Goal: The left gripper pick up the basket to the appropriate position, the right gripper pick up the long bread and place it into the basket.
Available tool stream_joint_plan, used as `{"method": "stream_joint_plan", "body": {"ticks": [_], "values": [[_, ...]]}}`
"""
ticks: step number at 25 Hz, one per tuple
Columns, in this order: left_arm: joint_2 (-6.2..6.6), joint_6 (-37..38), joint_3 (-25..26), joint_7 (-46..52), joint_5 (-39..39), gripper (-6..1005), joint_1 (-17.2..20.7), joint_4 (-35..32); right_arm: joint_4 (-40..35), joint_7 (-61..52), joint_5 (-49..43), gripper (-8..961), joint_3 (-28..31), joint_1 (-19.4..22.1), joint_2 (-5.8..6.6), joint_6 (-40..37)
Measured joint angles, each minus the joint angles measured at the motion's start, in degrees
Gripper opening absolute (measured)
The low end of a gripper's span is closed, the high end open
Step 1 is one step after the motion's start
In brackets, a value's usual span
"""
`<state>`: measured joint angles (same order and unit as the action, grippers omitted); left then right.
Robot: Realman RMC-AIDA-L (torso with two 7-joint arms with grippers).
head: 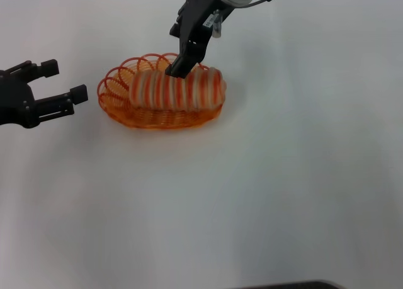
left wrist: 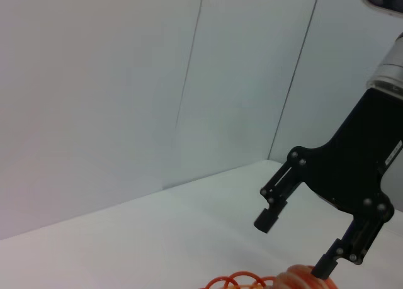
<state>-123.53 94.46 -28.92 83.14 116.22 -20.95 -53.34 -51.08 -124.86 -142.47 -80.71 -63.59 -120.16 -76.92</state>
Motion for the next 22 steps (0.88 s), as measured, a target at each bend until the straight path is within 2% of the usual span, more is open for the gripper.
{"method": "stream_joint_plan", "body": {"ticks": [3, 6, 8, 12, 16, 22], "values": [[0.09, 0.0, 0.0, 0.02, -0.35, 874, -0.07, 0.0, -0.51, 0.09, 0.85, 733, 0.27, 1.08, 0.09, 2.0], [0.15, 0.02, 0.0, 0.09, -0.43, 873, -0.18, -0.07, -2.67, 1.13, 4.46, 802, 1.75, 3.69, 0.33, 3.97], [0.21, 0.04, -0.09, 0.08, -0.38, 873, -0.27, -0.27, -4.32, 3.99, 8.94, 848, 5.15, 6.18, 0.48, 4.34], [0.48, 0.44, -0.1, 0.19, -0.38, 872, -0.43, -0.43, -5.15, 13.54, 20.02, 849, 15.34, 11.66, 0.79, 1.64], [0.56, 0.17, 0.01, 0.42, -0.47, 871, -0.54, -0.14, -5.1, 23.1, 28.91, 849, 24.29, 18.99, 0.89, -2.08], [0.16, -0.42, 0.09, 0.96, -0.61, 872, -0.26, 0.24, -4.95, 34.15, 39.42, 849, 28.82, 31.8, 0.89, -7.15]]}}
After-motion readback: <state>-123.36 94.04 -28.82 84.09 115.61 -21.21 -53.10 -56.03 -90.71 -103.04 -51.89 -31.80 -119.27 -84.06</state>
